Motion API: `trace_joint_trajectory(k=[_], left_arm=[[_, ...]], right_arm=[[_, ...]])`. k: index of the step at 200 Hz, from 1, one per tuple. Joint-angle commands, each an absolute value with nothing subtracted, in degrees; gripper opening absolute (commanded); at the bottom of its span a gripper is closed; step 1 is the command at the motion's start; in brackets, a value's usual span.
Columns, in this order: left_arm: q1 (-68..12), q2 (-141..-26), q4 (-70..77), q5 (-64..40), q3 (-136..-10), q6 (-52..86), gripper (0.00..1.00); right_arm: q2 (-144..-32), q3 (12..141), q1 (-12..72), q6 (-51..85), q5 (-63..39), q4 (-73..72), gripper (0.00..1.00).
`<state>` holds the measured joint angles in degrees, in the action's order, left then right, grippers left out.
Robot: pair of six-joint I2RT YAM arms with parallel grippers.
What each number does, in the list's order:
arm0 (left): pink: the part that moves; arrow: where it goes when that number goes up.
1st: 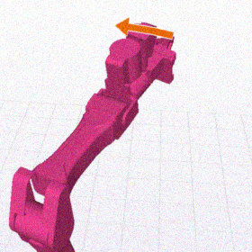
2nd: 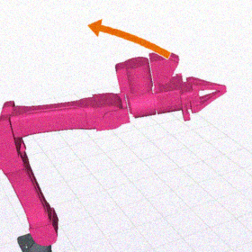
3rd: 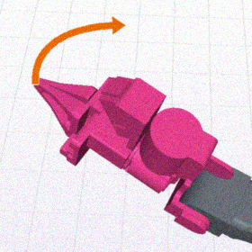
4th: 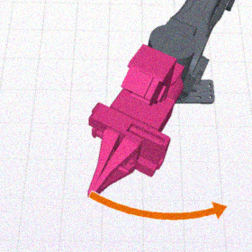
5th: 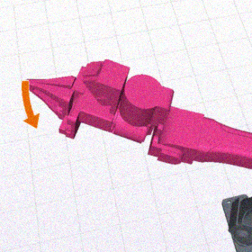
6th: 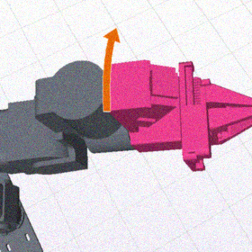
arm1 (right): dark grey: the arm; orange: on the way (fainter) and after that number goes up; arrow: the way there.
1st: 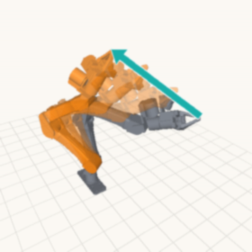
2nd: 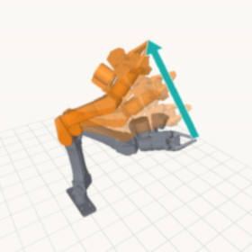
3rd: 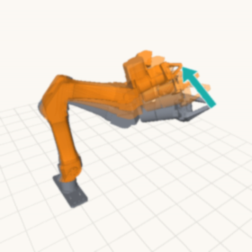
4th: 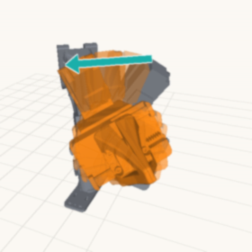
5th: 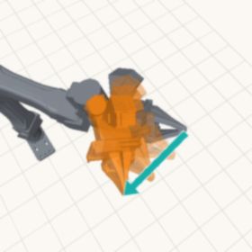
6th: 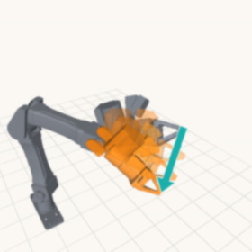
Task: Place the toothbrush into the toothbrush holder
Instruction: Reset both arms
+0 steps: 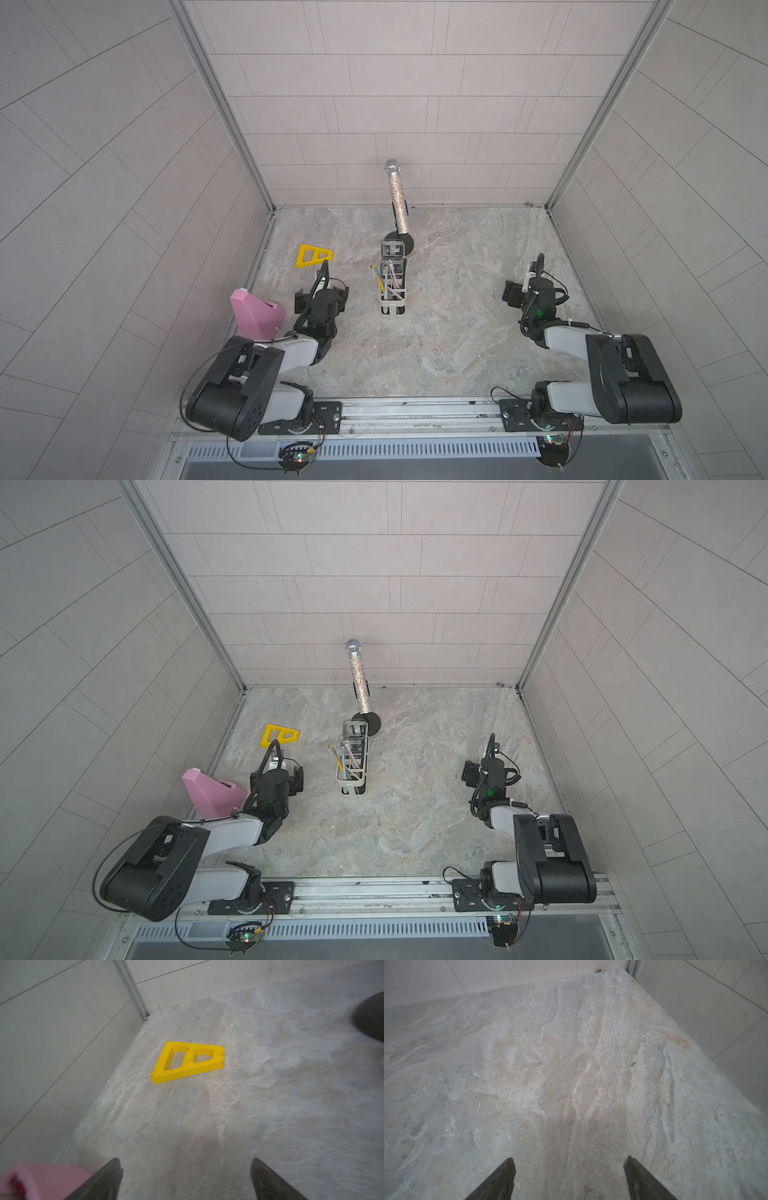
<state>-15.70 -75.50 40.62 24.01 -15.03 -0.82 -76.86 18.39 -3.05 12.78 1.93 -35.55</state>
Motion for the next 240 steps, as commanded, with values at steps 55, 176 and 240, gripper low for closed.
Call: trace_joint_trajectory(k=[55, 176, 240], left_arm=[[-6.9, -67.9, 56.2, 17.2, -7.0, -0.2, 1.0], [-6.8, -89.4, 65.2, 11.1, -14.6, -5.0, 1.0], [-6.8, -91.9, 63.4, 11.9, -16.4, -5.1, 1.0]], right_arm=[[-79.0, 18.3, -2.2, 5.8, 0.9, -47.9, 0.85], [-90.4, 16.3, 2.3, 1.5, 5.4, -64.5, 0.99], [-90.3, 15.7, 3.0, 1.1, 6.7, -65.2, 0.99]])
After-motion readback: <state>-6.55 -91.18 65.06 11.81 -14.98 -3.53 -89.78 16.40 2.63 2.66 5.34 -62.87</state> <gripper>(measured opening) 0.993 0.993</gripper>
